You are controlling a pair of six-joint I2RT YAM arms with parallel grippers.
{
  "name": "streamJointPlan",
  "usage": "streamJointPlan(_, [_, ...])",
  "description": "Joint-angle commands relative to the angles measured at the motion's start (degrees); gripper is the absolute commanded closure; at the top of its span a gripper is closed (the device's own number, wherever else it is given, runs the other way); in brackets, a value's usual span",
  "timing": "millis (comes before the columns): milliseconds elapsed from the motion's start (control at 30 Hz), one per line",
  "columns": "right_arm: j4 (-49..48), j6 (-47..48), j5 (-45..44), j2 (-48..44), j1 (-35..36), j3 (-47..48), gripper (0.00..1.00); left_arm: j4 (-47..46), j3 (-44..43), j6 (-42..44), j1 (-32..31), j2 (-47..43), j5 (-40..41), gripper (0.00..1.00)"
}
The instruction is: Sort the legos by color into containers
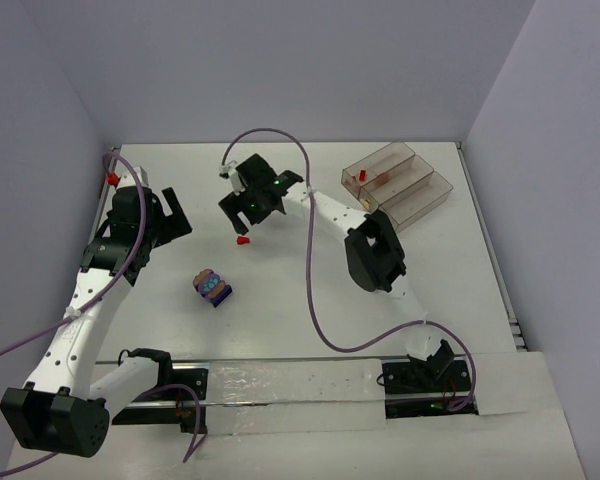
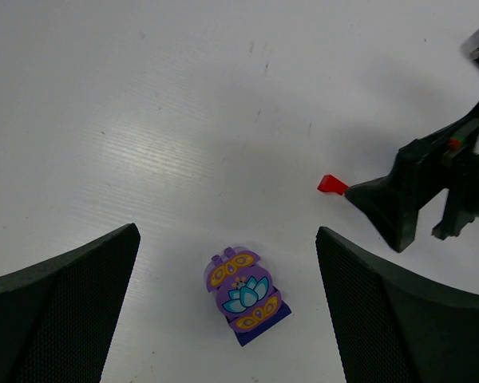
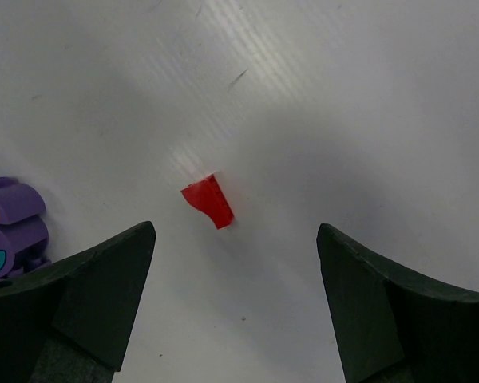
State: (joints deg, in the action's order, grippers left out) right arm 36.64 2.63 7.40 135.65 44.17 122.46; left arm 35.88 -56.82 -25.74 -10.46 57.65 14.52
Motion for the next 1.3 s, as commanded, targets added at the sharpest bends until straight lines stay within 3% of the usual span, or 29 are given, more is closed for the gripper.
streamJointPlan(0, [2.00, -0.96, 0.33, 3.04, 1.45, 5.07, 0.12, -0.91, -0.14, 0.25, -0.26, -1.22, -0.02, 0.01])
streamJointPlan(267, [1.94, -2.55, -2.46, 7.52, 3.64, 7.54, 0.18, -0.72, 0.30, 0.16, -0.26, -1.67, 0.42, 0.01])
streamJointPlan(733, [0.36, -4.83, -7.23, 7.26, 4.26, 5.07, 0.44, -0.81, 0.13, 0.34, -0.26, -1.66, 0.33, 0.01])
streamJointPlan(1033, [-0.05, -5.52, -10.35, 4.90, 4.61, 4.55, 0.83, -0.60, -0.14, 0.42, -0.26, -1.78, 0.36, 0.01])
streamJointPlan(1167, [-0.57, -6.49, -12.32, 1.76, 4.47, 2.72, 0.87, -0.74, -0.31, 0.34, -0.26, -1.66, -0.04, 0.01])
streamJointPlan(1267, [-1.78, -9.19, -8.97, -2.33, 2.67, 0.14, 0.87, -0.67, -0.49, 0.39, -0.26, -1.58, -0.11, 0.01])
